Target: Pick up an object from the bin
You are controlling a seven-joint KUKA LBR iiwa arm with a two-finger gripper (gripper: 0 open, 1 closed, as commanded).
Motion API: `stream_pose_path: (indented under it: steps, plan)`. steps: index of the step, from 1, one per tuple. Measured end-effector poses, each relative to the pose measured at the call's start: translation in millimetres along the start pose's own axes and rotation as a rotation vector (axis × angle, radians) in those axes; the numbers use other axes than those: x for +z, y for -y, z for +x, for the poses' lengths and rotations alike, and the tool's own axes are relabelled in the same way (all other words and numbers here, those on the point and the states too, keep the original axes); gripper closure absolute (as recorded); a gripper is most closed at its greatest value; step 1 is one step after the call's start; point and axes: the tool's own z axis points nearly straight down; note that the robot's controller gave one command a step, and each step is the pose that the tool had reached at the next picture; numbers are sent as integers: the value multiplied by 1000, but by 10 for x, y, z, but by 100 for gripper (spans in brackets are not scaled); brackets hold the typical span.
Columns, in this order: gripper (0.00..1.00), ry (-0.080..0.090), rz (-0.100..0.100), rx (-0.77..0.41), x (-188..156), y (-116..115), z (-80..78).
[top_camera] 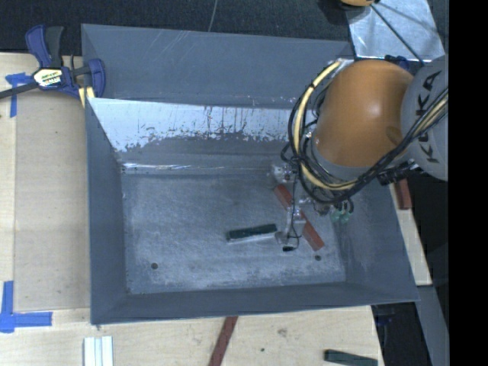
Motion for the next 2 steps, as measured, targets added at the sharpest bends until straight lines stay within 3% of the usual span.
stream_pose_path:
  steps: [1, 2]
  plan:
    - [0, 0, 0, 0, 0, 0, 0]
    - [0, 6, 0, 64, 408, -35, 13]
